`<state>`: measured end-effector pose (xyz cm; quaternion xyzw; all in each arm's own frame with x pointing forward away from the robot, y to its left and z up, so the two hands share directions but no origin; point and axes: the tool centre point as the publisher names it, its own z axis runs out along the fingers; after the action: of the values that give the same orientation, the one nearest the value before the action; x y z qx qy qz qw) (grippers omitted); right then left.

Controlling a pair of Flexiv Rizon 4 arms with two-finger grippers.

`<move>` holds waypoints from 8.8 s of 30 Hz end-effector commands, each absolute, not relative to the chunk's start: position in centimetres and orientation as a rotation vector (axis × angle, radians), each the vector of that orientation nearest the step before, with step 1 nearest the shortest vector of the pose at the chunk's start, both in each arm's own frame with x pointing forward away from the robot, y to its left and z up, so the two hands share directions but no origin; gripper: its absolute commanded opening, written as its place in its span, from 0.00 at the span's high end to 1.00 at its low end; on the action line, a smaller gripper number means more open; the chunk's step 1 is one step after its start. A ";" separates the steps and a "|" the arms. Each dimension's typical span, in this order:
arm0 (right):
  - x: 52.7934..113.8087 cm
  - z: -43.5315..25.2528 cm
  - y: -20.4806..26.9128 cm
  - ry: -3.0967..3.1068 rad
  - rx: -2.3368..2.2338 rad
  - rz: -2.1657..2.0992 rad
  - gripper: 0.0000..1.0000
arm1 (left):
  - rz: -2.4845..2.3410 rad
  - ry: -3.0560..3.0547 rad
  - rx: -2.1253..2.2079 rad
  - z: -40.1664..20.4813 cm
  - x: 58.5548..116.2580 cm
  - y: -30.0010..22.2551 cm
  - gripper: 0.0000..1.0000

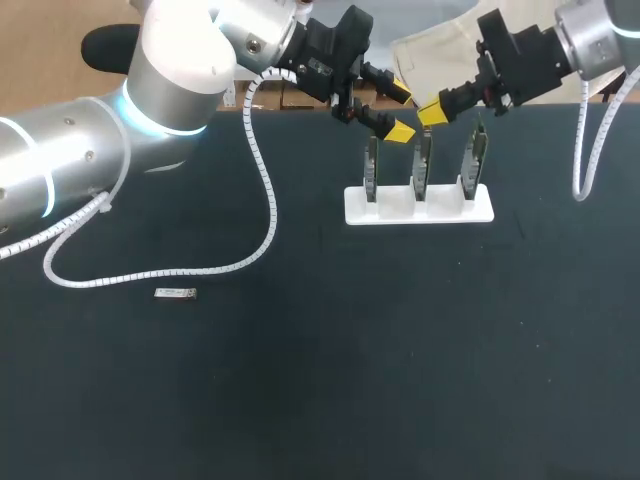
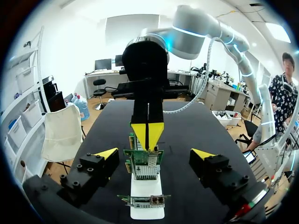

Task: Pick up the optical module with the left hand, and insert it into the network port with the right hand.

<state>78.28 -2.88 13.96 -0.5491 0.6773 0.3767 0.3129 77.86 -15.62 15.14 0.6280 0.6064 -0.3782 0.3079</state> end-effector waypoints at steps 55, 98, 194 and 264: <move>77.2 17.2 -14.0 1.755 -1.513 1.093 1.00 | -0.999 1.602 1.660 15.1 77.9 -15.6 0.00; 76.7 15.3 -13.9 1.792 -1.503 1.063 0.00 | -0.999 1.602 1.660 15.1 77.9 -15.6 0.00; 76.7 15.3 -13.9 1.792 -1.503 1.063 0.00 | -0.182 1.758 1.958 22.9 63.3 8.3 0.00; 76.7 15.3 -13.9 1.792 -1.503 1.063 0.00 | -0.161 2.241 2.194 1.7 59.5 18.8 0.00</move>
<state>76.82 -13.95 15.32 -0.5615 0.6691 0.3974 0.2814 59.11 18.80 1.86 0.6973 0.7152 -0.0479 0.0028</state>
